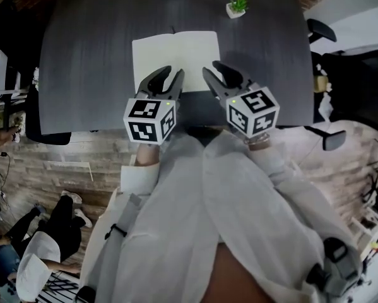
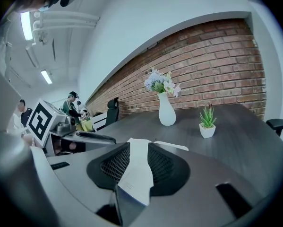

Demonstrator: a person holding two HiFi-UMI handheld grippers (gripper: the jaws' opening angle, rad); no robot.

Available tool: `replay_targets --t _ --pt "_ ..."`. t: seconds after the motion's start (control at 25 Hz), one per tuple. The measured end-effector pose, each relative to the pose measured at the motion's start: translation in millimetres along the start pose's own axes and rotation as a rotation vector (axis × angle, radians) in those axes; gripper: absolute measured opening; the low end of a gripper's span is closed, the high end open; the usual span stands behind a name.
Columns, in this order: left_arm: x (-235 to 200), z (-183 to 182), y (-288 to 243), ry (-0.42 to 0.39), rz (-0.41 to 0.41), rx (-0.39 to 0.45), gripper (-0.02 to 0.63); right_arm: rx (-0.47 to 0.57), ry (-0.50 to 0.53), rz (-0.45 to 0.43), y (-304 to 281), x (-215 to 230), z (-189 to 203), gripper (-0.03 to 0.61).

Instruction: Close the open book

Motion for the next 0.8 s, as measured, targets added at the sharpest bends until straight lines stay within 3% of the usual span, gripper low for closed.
replay_targets --t 0.48,0.8 --pt "-3.0 11.2 4.3 -0.033 0.05 -0.045 0.107 -0.011 -0.052 0.056 6.7 -7.8 14.5 0.11" --pt "-8.7 15.2 11.5 -0.138 0.102 -0.111 0.107 -0.013 -0.114 0.126 11.4 -22.0 24.0 0.11"
Point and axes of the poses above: the fingertips, and each gripper's own axes: y backward along the fingers, x to its right, z out of its underside, the point moved 9 cm from there along y, backward along the fingers, and after that the axes turned 4 degrees about y, right-handed, at the moved point
